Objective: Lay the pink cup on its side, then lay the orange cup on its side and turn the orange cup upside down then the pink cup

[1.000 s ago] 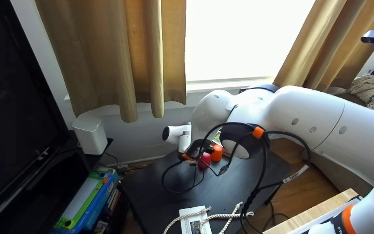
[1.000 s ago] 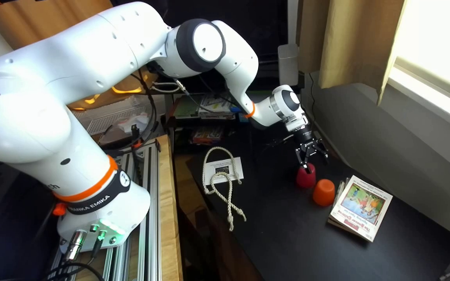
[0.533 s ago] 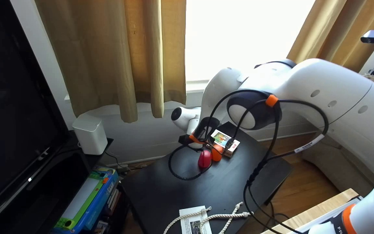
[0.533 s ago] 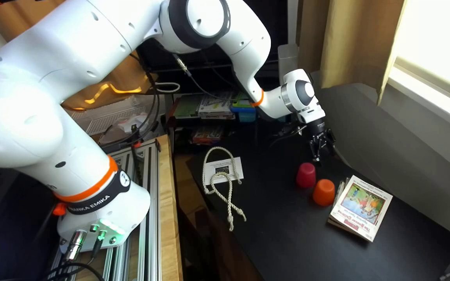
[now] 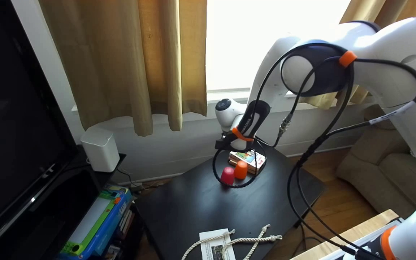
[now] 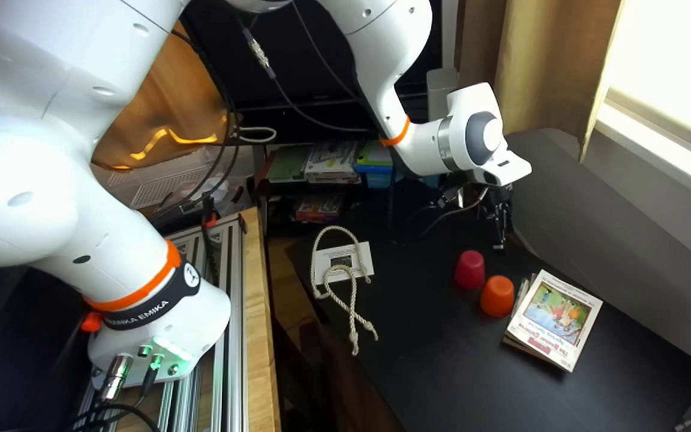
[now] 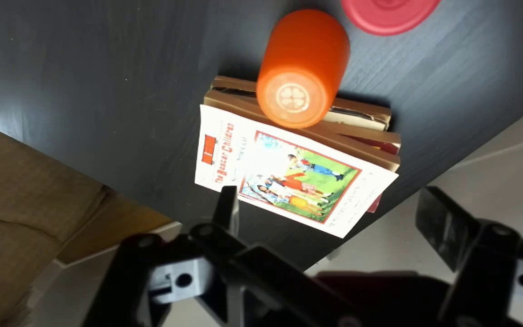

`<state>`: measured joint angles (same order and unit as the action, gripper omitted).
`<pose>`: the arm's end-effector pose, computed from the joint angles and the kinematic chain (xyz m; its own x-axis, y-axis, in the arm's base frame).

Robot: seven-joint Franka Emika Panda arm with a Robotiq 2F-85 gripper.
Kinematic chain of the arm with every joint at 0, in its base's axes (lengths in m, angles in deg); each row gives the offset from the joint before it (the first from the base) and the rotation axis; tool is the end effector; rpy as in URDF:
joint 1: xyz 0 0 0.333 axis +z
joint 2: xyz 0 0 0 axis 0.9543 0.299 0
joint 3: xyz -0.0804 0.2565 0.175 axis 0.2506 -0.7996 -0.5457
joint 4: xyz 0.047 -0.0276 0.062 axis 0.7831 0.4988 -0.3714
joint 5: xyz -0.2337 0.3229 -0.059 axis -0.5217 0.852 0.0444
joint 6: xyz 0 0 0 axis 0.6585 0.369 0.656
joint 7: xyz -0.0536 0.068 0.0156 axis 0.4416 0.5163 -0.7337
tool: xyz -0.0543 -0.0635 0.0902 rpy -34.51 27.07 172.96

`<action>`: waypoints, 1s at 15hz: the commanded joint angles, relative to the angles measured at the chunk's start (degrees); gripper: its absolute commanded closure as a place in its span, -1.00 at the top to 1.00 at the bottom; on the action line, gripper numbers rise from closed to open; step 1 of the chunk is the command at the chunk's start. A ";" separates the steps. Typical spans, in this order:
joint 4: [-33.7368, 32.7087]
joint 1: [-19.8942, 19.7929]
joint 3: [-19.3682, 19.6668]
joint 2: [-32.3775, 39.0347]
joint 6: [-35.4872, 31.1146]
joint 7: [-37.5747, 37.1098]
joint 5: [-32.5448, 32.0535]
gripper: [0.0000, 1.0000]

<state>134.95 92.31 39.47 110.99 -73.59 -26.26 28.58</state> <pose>0.6247 0.0837 0.0116 0.7388 -0.5683 0.3623 -0.6615 -0.7143 0.2284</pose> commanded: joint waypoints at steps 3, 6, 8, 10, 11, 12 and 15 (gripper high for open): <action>16.33 -9.55 -7.00 -12.63 -4.50 20.66 2.23 1.00; 20.52 -14.75 -11.68 -16.17 -2.28 33.48 7.46 1.00; 22.74 -15.08 -11.57 -17.87 -1.19 42.08 12.65 1.00; 24.07 -14.89 -10.93 -19.11 -0.90 48.20 16.56 1.00; 24.63 -14.77 -10.68 -19.64 -0.92 50.84 18.26 1.00; 25.23 -14.43 -10.29 -20.22 -1.23 52.93 19.82 1.00; 23.44 -11.80 -7.91 -18.61 -2.16 54.09 23.35 1.00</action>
<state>158.37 77.84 29.24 92.30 -75.54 25.45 48.60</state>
